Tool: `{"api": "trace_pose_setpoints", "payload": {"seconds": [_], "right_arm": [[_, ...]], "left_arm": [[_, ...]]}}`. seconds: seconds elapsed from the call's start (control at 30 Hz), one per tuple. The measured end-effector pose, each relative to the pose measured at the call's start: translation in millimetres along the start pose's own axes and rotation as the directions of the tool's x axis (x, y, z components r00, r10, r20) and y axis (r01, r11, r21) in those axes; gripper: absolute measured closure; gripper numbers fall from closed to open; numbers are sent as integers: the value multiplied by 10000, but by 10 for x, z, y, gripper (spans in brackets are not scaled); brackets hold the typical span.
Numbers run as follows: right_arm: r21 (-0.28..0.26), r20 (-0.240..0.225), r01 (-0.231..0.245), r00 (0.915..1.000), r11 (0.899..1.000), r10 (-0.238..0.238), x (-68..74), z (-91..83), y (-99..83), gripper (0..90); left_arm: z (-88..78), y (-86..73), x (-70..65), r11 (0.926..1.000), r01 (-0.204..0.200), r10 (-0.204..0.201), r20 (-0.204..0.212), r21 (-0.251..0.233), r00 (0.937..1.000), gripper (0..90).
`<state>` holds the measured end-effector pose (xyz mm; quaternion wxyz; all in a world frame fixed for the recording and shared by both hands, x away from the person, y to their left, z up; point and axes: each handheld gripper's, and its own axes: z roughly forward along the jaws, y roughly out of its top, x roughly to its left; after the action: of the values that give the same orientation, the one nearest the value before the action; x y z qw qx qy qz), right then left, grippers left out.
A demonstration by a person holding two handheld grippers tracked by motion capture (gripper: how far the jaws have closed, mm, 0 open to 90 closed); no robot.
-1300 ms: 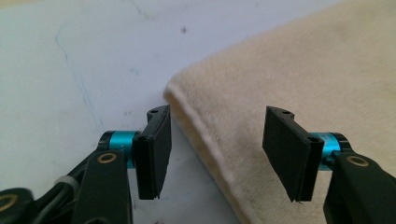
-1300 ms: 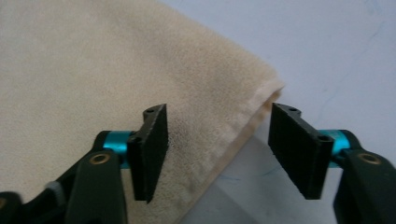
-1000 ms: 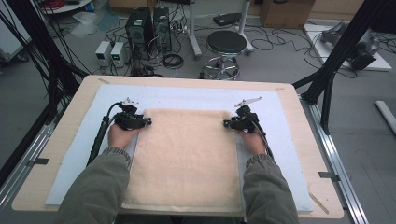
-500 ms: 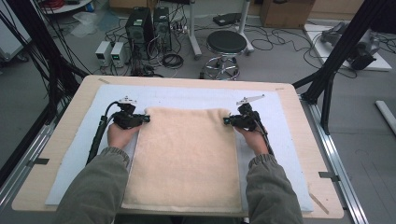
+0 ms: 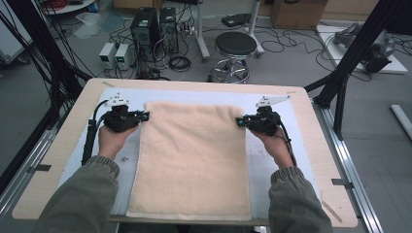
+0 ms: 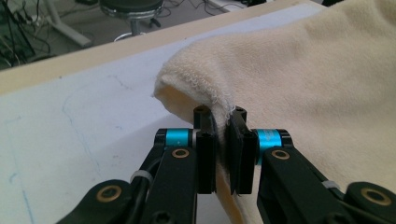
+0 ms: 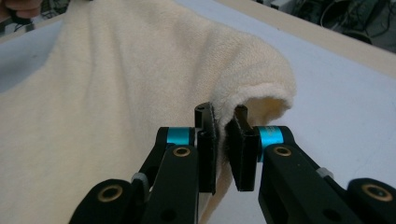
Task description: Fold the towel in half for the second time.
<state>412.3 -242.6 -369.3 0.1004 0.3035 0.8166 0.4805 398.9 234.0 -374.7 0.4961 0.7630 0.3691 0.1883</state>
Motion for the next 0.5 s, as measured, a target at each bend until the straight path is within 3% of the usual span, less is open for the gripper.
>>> {"api": "trace_pose_setpoints", "payload": {"seconds": [0.2,0.27,0.43,0.5], "right_arm": [[-189,-182,775,9968,9968,-779,238,-265,66,829],[-281,-327,956,9948,9950,-965,334,-342,58,828],[-208,-478,1461,9880,9891,-1469,569,-475,-64,828],[-182,-575,1453,9876,9892,-1462,646,-514,-148,827]], "left_arm": [[-258,-58,-166,9974,-557,560,47,-454,9984,829],[-341,-109,-217,9966,-574,583,138,-591,9982,828],[-521,-282,-387,9929,-994,1022,413,-647,9939,827],[-572,-362,-461,9932,-1021,1052,545,-567,9930,827]]}}
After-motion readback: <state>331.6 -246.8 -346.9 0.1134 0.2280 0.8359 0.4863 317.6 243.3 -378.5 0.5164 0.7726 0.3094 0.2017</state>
